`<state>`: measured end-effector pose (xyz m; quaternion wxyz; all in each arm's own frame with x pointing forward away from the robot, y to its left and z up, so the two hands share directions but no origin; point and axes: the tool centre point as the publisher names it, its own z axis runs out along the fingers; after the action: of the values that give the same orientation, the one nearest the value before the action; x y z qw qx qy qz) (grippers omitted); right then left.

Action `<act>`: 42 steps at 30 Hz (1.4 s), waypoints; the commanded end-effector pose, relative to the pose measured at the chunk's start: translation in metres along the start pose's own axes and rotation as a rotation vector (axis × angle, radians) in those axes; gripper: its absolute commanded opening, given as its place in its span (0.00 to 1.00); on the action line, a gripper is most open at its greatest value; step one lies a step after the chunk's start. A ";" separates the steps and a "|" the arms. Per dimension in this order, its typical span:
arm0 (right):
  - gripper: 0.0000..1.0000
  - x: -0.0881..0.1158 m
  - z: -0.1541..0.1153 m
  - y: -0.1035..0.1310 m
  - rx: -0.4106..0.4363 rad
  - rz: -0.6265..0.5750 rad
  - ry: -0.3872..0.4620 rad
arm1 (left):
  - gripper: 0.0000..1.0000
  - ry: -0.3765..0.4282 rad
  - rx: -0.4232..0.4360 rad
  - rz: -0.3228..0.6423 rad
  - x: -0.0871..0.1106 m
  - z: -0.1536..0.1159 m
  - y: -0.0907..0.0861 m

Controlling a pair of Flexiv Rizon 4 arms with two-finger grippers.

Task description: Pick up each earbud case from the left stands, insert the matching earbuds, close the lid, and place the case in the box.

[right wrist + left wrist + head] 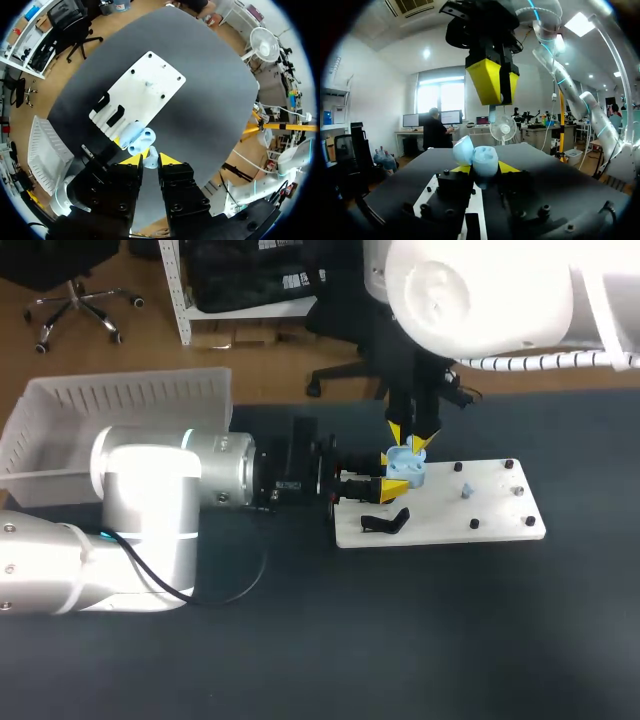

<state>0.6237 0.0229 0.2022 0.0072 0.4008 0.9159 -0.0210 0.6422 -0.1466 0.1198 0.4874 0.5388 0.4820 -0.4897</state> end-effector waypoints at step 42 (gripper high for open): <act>0.00 -0.004 0.025 0.006 0.009 0.000 0.005 | 0.00 -0.004 -0.004 0.003 0.001 0.000 -0.001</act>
<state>0.6300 0.0224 0.1778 0.0035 0.4002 0.9161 -0.0231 0.6422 -0.1466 0.1198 0.4874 0.5388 0.4820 -0.4897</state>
